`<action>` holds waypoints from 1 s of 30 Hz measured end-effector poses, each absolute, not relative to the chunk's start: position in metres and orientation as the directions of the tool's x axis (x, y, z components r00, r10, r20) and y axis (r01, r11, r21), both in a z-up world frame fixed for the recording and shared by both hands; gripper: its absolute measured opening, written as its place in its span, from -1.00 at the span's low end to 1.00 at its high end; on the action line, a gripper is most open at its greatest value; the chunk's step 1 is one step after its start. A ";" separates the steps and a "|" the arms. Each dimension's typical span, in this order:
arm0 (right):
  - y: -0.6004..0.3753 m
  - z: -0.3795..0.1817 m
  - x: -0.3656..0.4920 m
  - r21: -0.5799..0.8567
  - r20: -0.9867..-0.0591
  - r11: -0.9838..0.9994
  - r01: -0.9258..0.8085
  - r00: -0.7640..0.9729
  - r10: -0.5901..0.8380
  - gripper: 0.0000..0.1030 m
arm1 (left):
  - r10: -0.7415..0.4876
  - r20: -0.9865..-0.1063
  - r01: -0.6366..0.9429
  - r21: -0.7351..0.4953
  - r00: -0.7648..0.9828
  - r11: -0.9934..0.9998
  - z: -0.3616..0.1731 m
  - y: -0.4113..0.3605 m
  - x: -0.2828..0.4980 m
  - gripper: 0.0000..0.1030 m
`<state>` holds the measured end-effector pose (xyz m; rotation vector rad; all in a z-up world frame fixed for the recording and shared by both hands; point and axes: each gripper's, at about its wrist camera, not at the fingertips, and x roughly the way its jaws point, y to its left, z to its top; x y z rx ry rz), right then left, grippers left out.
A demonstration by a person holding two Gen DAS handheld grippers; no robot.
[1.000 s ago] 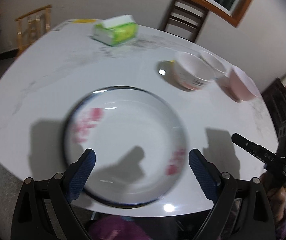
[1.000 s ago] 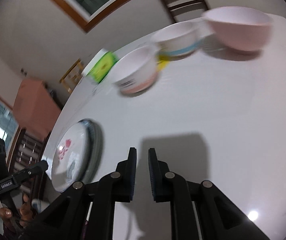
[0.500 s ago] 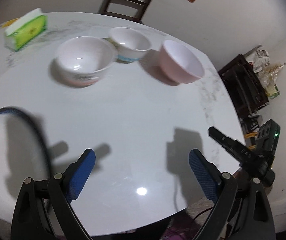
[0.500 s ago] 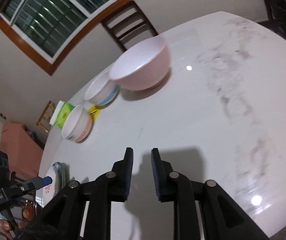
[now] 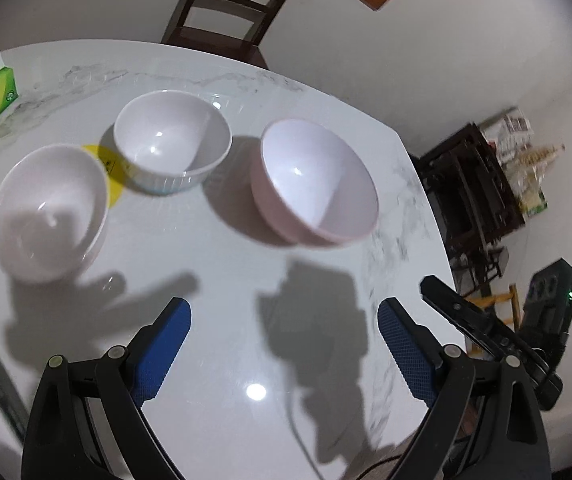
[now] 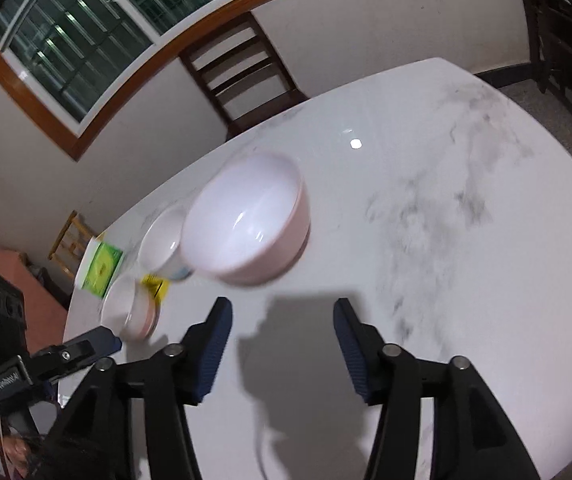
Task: Organize plates and bowls
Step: 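Move both open grippers toward the large pink bowl, then grasp the large pink bowl rim with both grippers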
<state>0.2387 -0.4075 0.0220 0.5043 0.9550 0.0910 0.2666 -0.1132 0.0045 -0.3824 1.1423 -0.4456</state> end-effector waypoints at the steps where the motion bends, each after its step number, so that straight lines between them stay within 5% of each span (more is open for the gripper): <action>1: -0.410 0.024 0.248 0.447 -0.761 0.881 0.154 0.583 0.284 0.09 | -0.528 -0.778 0.138 -0.514 0.341 0.846 0.003 -0.117 0.273 0.80; 18: -0.422 -0.012 0.361 0.458 -0.818 0.864 0.210 0.479 0.317 0.08 | -0.531 -0.798 0.068 -0.536 0.285 0.841 -0.034 -0.145 0.336 0.80; 23: -0.418 -0.023 0.374 0.451 -0.826 0.867 0.211 0.468 0.316 -0.08 | -0.499 -0.810 0.088 -0.499 0.308 0.862 -0.036 -0.151 0.343 0.76; 25: -0.414 -0.025 0.378 0.430 -0.834 0.879 0.204 0.464 0.300 -0.34 | -0.495 -0.811 0.092 -0.493 0.313 0.865 -0.037 -0.152 0.345 0.65; 27: -0.410 -0.030 0.382 0.406 -0.850 0.893 0.197 0.441 0.289 -0.65 | -0.497 -0.814 0.101 -0.491 0.299 0.865 -0.041 -0.156 0.348 0.29; 30: -0.406 -0.036 0.386 0.387 -0.863 0.901 0.197 0.421 0.278 -0.76 | -0.484 -0.833 0.111 -0.472 0.270 0.875 -0.048 -0.163 0.350 -0.18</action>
